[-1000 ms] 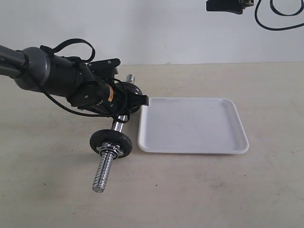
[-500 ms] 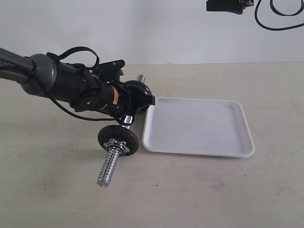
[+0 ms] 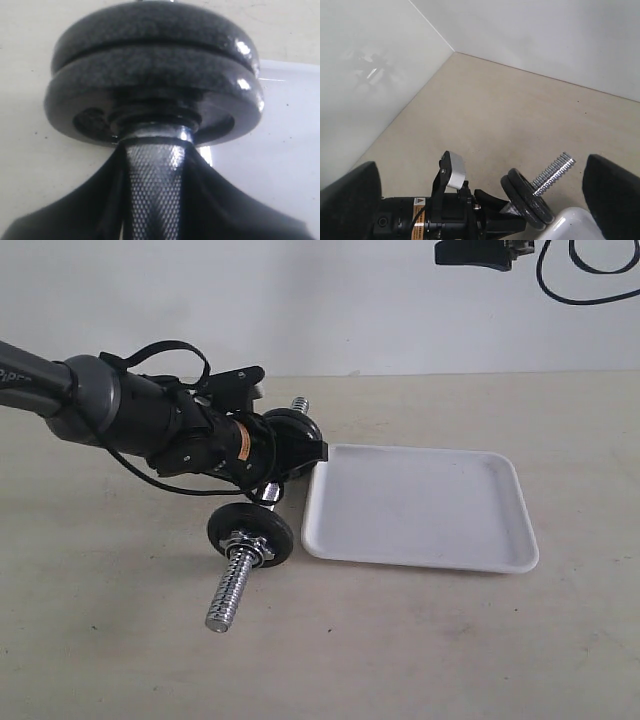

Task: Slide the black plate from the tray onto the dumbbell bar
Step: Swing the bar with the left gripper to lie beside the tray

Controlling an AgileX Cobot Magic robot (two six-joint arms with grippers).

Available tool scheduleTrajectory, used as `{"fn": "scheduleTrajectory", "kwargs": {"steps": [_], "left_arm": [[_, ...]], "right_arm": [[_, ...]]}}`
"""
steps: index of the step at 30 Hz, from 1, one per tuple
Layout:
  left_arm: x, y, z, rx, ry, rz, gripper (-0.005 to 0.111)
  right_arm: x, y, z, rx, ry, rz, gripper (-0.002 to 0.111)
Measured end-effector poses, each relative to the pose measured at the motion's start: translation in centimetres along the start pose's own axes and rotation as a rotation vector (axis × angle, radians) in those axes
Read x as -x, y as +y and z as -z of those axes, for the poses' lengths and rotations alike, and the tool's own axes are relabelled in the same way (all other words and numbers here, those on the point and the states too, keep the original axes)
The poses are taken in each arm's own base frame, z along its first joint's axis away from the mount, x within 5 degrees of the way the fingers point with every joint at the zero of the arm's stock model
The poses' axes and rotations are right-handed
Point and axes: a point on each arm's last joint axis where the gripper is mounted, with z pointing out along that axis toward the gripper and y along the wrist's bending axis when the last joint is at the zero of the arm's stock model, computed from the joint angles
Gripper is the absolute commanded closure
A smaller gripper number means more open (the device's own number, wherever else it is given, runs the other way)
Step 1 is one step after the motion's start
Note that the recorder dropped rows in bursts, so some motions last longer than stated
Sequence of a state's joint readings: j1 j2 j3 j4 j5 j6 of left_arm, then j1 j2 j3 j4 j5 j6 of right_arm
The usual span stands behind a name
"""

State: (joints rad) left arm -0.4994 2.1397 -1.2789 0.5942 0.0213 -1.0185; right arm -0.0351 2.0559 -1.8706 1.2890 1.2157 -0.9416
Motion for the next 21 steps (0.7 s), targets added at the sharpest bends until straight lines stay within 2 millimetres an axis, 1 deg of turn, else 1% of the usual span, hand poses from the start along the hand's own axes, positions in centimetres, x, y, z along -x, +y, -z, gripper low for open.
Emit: {"fn": "scheduleTrajectory", "kwargs": {"steps": [3,8,11,12,13,14,15,21], "left_arm": [[0.0,0.0,0.0,0.0,0.0,-0.005,0.088],[0.0,0.0,0.0,0.0,-0.001,-0.032,0.058],[0.8,-0.6,0.3,-0.083,-0.061,-0.03,0.042],[1.9,-1.8,0.6,-0.209,-0.146,-0.029,0.04],[2.7,-2.6,1.1,-0.295,-0.205,-0.033,0.039],[3.5,-3.7,1.8,-0.375,-0.263,-0.041,0.039],[3.9,-4.2,2.3,-0.412,-0.287,-0.044,0.039],[4.0,-4.4,2.5,-0.432,-0.298,-0.049,0.039]], "right_arm": [[0.0,0.0,0.0,0.0,0.0,0.0,0.005],[0.0,0.0,0.0,-0.001,0.002,0.001,0.005],[0.0,0.0,0.0,-0.001,0.002,0.001,0.005],[0.0,0.0,0.0,-0.001,0.002,0.001,0.005],[0.0,0.0,0.0,-0.001,0.002,0.001,0.005],[0.0,0.0,0.0,-0.001,0.002,0.001,0.005],[0.0,0.0,0.0,-0.001,0.002,0.001,0.005],[0.0,0.0,0.0,-0.001,0.002,0.001,0.005]]}}
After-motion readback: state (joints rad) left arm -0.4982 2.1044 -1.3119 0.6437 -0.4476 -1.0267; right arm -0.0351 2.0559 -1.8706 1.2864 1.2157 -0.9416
